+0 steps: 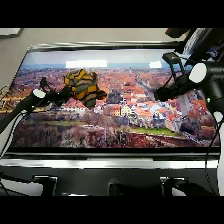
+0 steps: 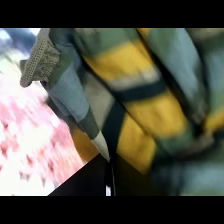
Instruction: Fold the clothes and pants, and hang the long-sleeved shirts on hangers.
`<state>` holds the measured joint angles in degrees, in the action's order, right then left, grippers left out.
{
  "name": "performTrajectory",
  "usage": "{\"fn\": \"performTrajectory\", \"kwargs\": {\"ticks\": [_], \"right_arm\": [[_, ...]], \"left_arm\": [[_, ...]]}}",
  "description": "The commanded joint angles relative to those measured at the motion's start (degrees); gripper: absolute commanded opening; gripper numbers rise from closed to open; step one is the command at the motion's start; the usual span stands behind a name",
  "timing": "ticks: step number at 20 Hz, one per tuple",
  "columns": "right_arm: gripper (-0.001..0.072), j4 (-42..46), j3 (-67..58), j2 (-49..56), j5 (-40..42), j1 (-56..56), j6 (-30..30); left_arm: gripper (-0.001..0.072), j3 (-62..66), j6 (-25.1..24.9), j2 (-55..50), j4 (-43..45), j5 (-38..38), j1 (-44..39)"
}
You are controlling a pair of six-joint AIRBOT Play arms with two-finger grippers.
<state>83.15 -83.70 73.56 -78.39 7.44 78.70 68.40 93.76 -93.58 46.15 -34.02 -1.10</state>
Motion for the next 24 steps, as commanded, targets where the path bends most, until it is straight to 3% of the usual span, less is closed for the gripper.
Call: {"fn": "performTrajectory", "kwargs": {"ticks": [1,3,7,12,14,16,17,18,19,20,22,24], "right_arm": [[0.0208,0.04,0.02,-0.07,-8.24,0.07,0.13],[0.0207,-0.63,0.63,-0.87,-12.31,0.07,-0.76],[0.0207,-4.68,10.45,-10.27,-12.52,0.07,-1.7],[0.0212,-12.28,34.56,-32.54,-7.39,0.07,6.91],[0.0349,-16.7,42.99,-40.39,-3.02,0.07,12.55],[0.0426,-21.22,49.7,-45.81,2.21,0.07,17.68],[0.05,-22.95,52.37,-47.32,5.4,0.07,20.24],[0.0577,-24.22,54.36,-47.8,8.55,0.07,22.6],[0.0611,-25.27,56.0,-47.47,12.11,0.07,24.79],[0.0621,-26.88,57.02,-46.51,15.45,0.07,25.7],[0.0621,-32.87,57.72,-42.05,21.62,0.09,23.54],[0.0621,-42.16,57.72,-35.1,24.9,0.15,16.0]], "left_arm": [[0.0015,-4.87,-0.72,8.02,3.39,-11.65,-1.77],[0.0015,-14.47,0.9,17.97,3.32,-13.35,-4.11],[0.0016,-30.58,5.97,36.92,3.34,-17.2,-12.7],[0.0016,-37.94,15.87,46.18,3.39,-17.99,-31.3],[0.0017,-38.58,19.21,45.07,3.39,-14.62,-37.88],[0.0021,-38.58,20.94,44.17,3.39,-9.01,-41.59],[0.0113,-38.53,20.96,44.24,3.39,-6.84,-41.35],[0.0405,-38.25,21.16,44.46,3.43,-6.51,-39.74],[0.0621,-37.97,21.14,44.92,3.48,-7.45,-37.35],[0.0679,-37.73,21.11,45.79,4.48,-9.25,-34.21],[0.0678,-36.76,21.14,48.78,10.64,-14.97,-26.58],[0.0679,-35.74,21.11,52.92,17.14,-19.04,-17.94]]}}
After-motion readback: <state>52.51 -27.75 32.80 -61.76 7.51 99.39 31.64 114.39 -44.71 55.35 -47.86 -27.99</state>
